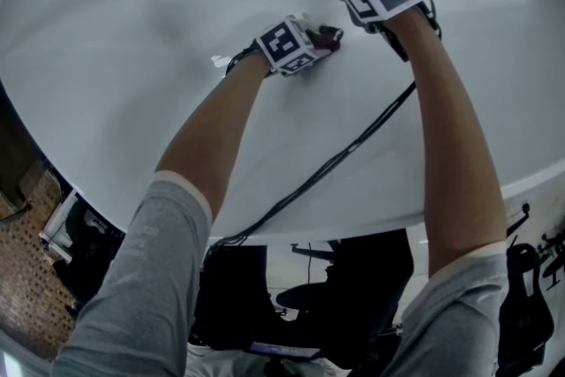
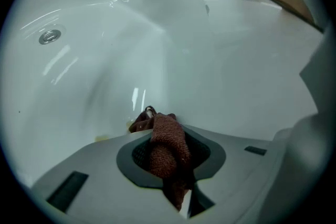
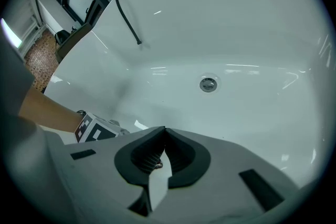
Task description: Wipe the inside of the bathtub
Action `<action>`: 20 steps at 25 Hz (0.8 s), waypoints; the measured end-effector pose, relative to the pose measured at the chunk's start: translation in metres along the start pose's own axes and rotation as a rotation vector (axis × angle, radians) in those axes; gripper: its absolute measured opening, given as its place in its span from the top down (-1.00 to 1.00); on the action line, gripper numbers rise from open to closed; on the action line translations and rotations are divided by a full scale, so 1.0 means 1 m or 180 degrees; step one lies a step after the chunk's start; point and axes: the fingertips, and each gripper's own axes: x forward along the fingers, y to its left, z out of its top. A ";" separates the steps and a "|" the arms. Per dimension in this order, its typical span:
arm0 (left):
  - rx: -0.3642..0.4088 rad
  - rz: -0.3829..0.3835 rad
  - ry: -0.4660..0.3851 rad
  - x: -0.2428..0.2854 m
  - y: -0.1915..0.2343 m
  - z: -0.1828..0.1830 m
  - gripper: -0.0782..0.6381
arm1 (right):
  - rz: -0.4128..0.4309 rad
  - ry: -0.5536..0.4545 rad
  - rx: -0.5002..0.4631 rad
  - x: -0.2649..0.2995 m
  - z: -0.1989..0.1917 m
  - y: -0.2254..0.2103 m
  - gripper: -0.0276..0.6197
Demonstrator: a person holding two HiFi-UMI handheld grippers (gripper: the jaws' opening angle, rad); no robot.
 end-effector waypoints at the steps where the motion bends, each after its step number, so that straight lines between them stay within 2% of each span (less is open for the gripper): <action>1: 0.0079 0.0067 0.0109 0.001 0.001 -0.010 0.54 | 0.0007 0.0008 -0.0013 0.001 0.000 0.001 0.90; 4: 0.0163 0.0270 0.0316 0.004 0.006 -0.034 0.54 | 0.0020 0.0017 -0.0074 0.001 0.003 0.006 0.90; 8: 0.0117 0.0496 0.0332 0.004 0.018 -0.043 0.54 | 0.0018 0.0035 -0.0116 0.002 0.007 0.010 0.90; 12: 0.0234 0.0605 0.0310 0.012 0.025 -0.026 0.54 | 0.0003 0.0024 -0.0116 0.001 0.010 0.009 0.90; 16: 0.0372 0.0663 0.0167 0.021 0.033 0.006 0.53 | -0.0010 -0.0030 -0.0149 -0.004 0.019 0.010 0.90; 20: 0.0567 0.0749 0.0265 0.024 0.041 0.024 0.53 | -0.0036 -0.0070 -0.0201 -0.006 0.030 0.012 0.90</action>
